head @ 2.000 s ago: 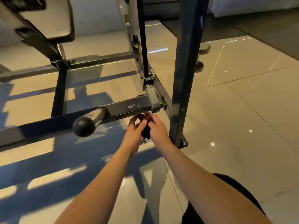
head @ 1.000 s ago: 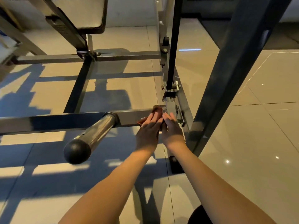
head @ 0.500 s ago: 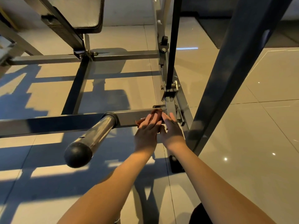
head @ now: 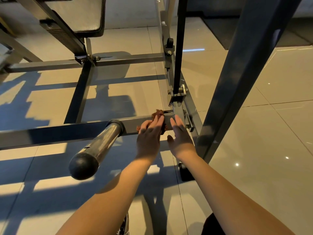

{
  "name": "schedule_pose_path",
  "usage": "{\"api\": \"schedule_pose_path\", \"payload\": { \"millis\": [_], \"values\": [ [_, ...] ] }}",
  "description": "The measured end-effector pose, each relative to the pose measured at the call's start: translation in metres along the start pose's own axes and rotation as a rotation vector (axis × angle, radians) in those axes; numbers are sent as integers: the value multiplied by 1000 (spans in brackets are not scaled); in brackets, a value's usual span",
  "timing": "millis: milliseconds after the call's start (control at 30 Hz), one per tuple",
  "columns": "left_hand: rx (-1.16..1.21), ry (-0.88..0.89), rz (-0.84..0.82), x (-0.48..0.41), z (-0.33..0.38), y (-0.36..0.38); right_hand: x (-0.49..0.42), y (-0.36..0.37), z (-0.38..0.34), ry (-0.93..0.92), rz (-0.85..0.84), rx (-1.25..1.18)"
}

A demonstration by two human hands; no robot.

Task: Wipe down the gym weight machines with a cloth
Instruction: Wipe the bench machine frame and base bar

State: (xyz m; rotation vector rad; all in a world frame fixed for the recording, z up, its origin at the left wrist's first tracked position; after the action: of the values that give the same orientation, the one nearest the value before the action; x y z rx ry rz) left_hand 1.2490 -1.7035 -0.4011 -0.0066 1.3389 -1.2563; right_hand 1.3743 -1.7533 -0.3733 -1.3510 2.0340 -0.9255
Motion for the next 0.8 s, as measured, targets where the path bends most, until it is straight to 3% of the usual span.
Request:
{"api": "schedule_pose_path", "payload": {
  "millis": [200,433,633,800],
  "values": [
    [-145,158,9,9,-6,2,-1,4,3,-18,-25,18],
    [-144,-114,-16,21,-43,-29,0,11,-1,31,-86,120],
    [-83,-52,-87,11,6,0,-1,9,0,-6,-49,51],
    [-74,6,-67,17,-25,-15,1,6,3,4,-57,14]
  ]
}}
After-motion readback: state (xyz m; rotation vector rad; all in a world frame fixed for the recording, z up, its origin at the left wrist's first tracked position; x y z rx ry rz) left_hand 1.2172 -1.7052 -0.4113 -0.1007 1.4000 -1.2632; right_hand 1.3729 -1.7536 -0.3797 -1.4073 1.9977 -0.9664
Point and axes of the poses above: each hand's wrist, its own x-axis away from the middle knuckle, its own y-axis out of the palm, z = x × y, the point moved 4 cm from there along -x, towards the middle knuckle, and after that the axes turned 11 degrees about z, right-handed, at the moved point
